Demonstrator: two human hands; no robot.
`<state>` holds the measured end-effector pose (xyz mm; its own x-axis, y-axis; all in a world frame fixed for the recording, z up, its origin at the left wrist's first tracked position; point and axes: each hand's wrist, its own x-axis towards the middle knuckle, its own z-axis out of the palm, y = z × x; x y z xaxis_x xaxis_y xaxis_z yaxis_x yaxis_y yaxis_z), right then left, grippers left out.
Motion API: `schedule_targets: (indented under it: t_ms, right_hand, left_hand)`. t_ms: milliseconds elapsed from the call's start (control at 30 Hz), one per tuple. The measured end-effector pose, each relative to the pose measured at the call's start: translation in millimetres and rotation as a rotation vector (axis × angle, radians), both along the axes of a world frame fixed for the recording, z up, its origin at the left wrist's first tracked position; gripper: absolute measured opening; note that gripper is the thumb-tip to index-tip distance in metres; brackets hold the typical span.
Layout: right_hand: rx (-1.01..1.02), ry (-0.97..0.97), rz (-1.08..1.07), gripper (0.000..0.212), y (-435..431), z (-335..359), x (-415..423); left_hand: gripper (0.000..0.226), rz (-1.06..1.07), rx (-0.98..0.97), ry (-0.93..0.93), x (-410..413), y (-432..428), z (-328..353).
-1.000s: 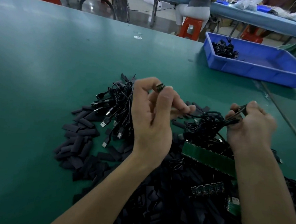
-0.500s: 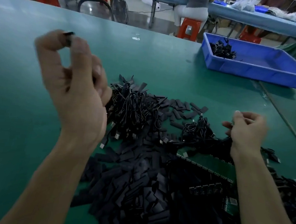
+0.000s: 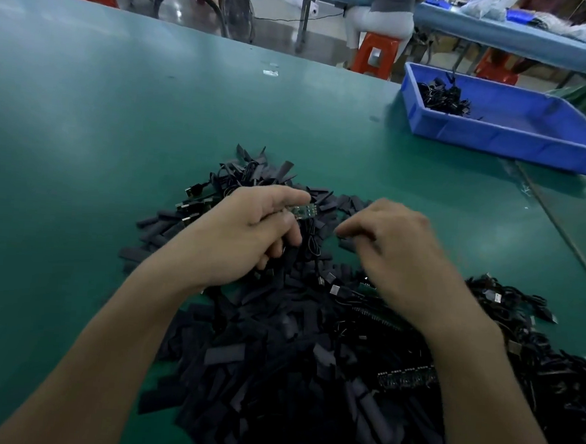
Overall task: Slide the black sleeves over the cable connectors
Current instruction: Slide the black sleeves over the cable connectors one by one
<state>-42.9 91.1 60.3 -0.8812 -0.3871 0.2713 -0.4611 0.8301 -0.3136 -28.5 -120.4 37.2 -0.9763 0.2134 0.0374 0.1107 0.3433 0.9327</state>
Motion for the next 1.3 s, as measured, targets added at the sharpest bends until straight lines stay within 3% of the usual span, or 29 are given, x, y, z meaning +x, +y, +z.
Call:
schedule_targets:
  t_ms: [100, 200, 267, 467, 600, 700, 867, 1067, 1300]
  right_hand:
    - [0.133, -0.22, 0.155, 0.022, -16, -10, 5]
    - [0.38, -0.381, 0.131, 0.049, -19, -25, 3]
    - [0.426, -0.409, 0.093, 0.057, -16, -35, 2]
    - [0.335, -0.381, 0.129, 0.034, -8, -50, 4]
    - [0.218, -0.426, 0.144, 0.022, -6, -48, 4]
    - [-0.012, -0.511, 0.133, 0.022, -2, -40, 5]
    - [-0.447, -0.425, 0.036, 0.024, 0, -34, 9]
    - [-0.771, -0.365, 0.008, 0.032, -4, -34, 8]
    - [-0.895, -0.282, -0.016, 0.02, -5, -35, 6]
  left_hand:
    - [0.019, 0.008, -0.029, 0.011, -3, 1, -2]
    - [0.017, 0.05, -0.045, -0.002, -5, 1, -6]
    - [0.019, 0.074, -0.04, 0.008, -6, 0, -8]
    - [0.022, 0.089, -0.044, 0.044, -8, -2, -10]
    - [0.025, 0.086, -0.076, 0.089, -6, -4, -11]
    - [0.027, 0.084, -0.082, 0.124, -7, -4, -11]
    - [0.023, 0.086, -0.088, 0.108, -8, -2, -14]
    - [0.017, 0.093, -0.067, 0.11, -6, 3, -14]
    - [0.014, 0.106, -0.102, 0.133, -5, 5, -14]
